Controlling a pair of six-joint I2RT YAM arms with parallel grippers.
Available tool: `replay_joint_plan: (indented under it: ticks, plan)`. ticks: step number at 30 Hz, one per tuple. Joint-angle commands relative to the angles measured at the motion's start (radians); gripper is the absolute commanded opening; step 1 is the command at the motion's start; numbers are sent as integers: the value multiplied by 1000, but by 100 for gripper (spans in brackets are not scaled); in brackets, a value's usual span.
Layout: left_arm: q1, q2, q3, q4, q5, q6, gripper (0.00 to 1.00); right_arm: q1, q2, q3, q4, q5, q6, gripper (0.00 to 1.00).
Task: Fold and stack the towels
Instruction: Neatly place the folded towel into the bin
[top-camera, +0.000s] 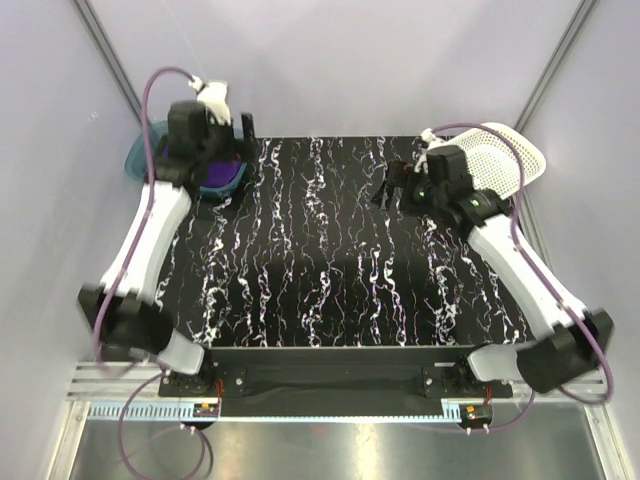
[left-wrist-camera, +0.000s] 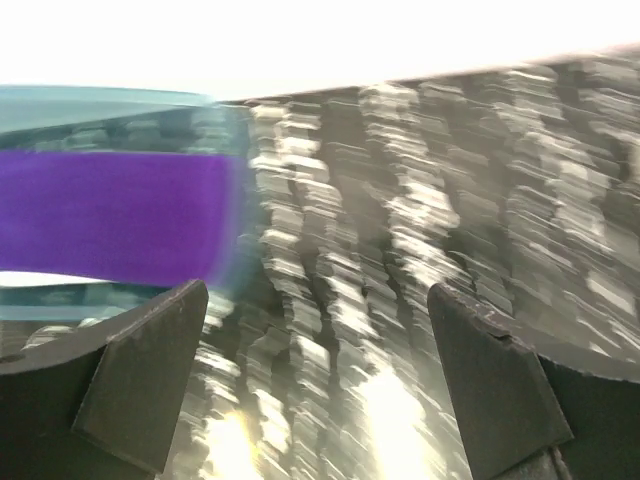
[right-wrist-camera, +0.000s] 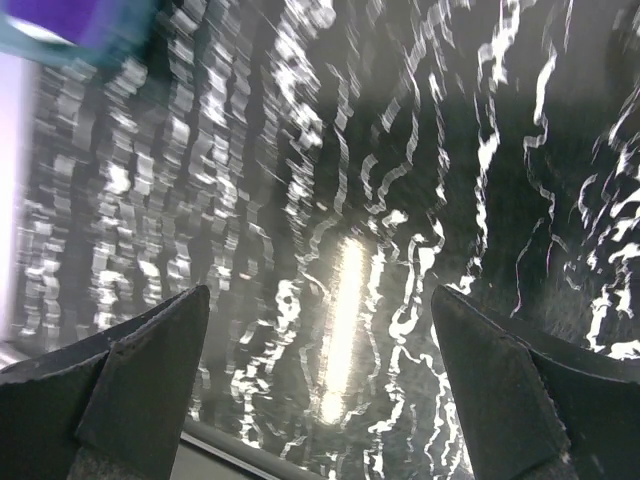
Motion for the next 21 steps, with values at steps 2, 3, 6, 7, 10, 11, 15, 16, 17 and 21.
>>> replay_joint_plan:
  ticks: [2, 3, 6, 7, 10, 11, 15, 16, 17, 21]
  plan:
    - [-86, -278, -209, -57, 178, -83, 99, 3, -191, 39, -64, 52, 15, 100]
    - [-121, -362, -232, -72, 192, -80, 99, 3, -254, 11, -61, 76, 18, 100]
    - [-137, -478, -307, -104, 251, -126, 99, 3, -328, -20, -83, 133, 15, 100]
    - [-139, -551, -333, -97, 288, -132, 99, 3, -366, -26, -93, 139, 15, 100]
    - [-143, -668, -474, -14, 383, -201, 99, 3, -437, -63, -92, 133, 15, 100]
    - [-142, -734, -531, 26, 422, -232, 99, 3, -455, -72, -90, 130, 16, 100]
    - [-143, -823, -582, 29, 419, -232, 99, 3, -523, -124, -69, 110, 42, 100]
    - [-143, -831, -582, 22, 413, -228, 99, 3, -540, -132, -60, 106, 45, 100]
    - [-143, -834, -580, 20, 416, -218, 99, 3, -543, -139, -58, 103, 50, 100]
    - [-143, -822, -551, -14, 413, -189, 99, 3, -543, -155, -75, 109, 53, 100]
